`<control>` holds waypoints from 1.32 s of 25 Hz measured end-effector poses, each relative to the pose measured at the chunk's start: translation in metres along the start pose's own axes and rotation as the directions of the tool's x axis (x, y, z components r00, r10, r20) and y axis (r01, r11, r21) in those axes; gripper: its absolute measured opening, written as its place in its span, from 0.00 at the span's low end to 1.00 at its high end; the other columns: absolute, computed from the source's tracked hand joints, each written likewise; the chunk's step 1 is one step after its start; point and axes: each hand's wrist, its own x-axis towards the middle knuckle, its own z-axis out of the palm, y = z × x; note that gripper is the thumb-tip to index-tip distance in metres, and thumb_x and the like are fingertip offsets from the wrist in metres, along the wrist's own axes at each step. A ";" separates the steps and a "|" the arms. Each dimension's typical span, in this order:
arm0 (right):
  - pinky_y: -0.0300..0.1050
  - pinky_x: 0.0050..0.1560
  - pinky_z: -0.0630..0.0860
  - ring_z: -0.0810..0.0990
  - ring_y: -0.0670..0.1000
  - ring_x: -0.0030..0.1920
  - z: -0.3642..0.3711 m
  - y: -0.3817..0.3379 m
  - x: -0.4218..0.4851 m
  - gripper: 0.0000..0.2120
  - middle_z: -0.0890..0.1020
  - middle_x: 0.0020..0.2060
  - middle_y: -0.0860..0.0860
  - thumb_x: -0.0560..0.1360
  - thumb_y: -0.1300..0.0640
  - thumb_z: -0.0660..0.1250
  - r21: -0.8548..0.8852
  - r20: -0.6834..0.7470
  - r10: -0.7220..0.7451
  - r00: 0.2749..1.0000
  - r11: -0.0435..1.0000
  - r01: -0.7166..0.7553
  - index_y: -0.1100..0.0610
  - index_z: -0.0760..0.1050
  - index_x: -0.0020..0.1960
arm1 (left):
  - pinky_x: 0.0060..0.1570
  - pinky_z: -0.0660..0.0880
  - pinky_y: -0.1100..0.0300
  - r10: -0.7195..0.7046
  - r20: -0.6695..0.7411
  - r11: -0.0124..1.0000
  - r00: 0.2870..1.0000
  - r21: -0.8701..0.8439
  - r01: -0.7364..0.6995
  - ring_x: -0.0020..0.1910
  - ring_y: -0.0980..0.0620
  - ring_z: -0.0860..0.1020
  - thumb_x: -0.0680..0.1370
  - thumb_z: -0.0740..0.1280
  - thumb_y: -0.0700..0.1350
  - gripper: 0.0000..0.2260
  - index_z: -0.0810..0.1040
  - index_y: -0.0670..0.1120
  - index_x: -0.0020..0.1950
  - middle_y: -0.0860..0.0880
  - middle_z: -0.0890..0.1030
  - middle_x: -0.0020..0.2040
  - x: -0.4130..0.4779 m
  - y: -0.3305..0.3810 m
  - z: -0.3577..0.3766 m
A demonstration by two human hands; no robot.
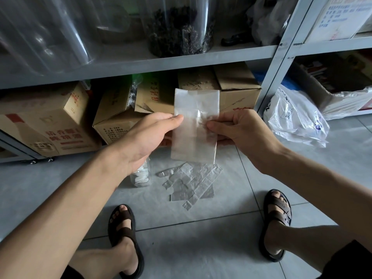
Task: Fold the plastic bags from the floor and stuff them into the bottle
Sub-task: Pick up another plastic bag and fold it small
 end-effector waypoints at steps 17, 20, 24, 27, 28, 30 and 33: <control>0.40 0.38 0.82 0.84 0.48 0.35 -0.005 -0.005 -0.001 0.05 0.87 0.37 0.54 0.76 0.65 0.70 -0.113 0.046 -0.025 0.999 0.993 0.030 0.59 0.84 0.48 | 0.30 0.81 0.61 0.001 -0.084 1.000 0.996 -0.027 -0.004 0.32 0.52 0.84 0.73 0.72 0.35 0.04 0.84 0.40 0.46 0.43 0.86 0.39 -0.003 0.009 -0.007; 0.40 0.38 0.82 0.83 0.49 0.34 -0.008 -0.005 0.001 0.05 0.85 0.36 0.54 0.75 0.66 0.70 -0.087 0.047 -0.008 0.999 0.996 0.012 0.59 0.83 0.47 | 0.27 0.79 0.62 -0.002 -0.120 0.998 0.993 -0.063 -0.005 0.29 0.52 0.83 0.71 0.73 0.36 0.04 0.83 0.41 0.44 0.45 0.85 0.36 -0.004 0.010 -0.007; 0.39 0.37 0.81 0.83 0.48 0.34 -0.011 -0.006 0.002 0.06 0.85 0.35 0.54 0.75 0.68 0.69 0.018 0.055 0.017 0.998 1.000 -0.018 0.60 0.81 0.45 | 0.26 0.78 0.63 -0.020 -0.124 0.993 0.992 -0.116 0.005 0.28 0.55 0.82 0.72 0.71 0.34 0.03 0.82 0.41 0.42 0.48 0.84 0.33 -0.007 0.013 -0.007; 0.38 0.37 0.80 0.83 0.48 0.35 -0.012 -0.006 0.003 0.06 0.84 0.35 0.53 0.75 0.69 0.69 0.059 0.068 0.023 0.997 0.998 -0.027 0.59 0.81 0.44 | 0.27 0.78 0.65 -0.046 -0.112 0.989 0.993 -0.144 0.029 0.28 0.57 0.81 0.75 0.70 0.32 0.05 0.82 0.41 0.43 0.49 0.84 0.32 -0.009 0.017 -0.006; 0.39 0.37 0.80 0.82 0.47 0.35 -0.013 -0.006 0.003 0.06 0.84 0.35 0.52 0.75 0.68 0.68 0.066 0.072 0.022 0.997 0.997 -0.027 0.59 0.81 0.44 | 0.27 0.78 0.65 -0.054 -0.110 0.987 0.993 -0.155 0.036 0.29 0.57 0.82 0.75 0.69 0.32 0.05 0.82 0.42 0.43 0.49 0.84 0.33 -0.010 0.018 -0.006; 0.39 0.37 0.80 0.82 0.47 0.35 -0.013 -0.007 0.003 0.06 0.84 0.36 0.52 0.75 0.69 0.68 0.097 0.082 0.023 0.996 0.995 -0.031 0.59 0.81 0.44 | 0.26 0.78 0.65 -0.058 -0.110 0.983 0.992 -0.179 0.038 0.29 0.57 0.82 0.75 0.69 0.32 0.06 0.82 0.42 0.44 0.49 0.85 0.33 -0.011 0.019 -0.006; 0.39 0.35 0.80 0.83 0.48 0.34 -0.011 -0.008 0.003 0.07 0.84 0.37 0.54 0.75 0.70 0.66 0.171 0.093 0.036 0.995 0.984 -0.052 0.61 0.80 0.44 | 0.24 0.76 0.65 -0.078 -0.135 0.970 0.988 -0.238 0.044 0.27 0.58 0.81 0.75 0.67 0.30 0.09 0.81 0.43 0.42 0.50 0.84 0.32 -0.012 0.021 -0.005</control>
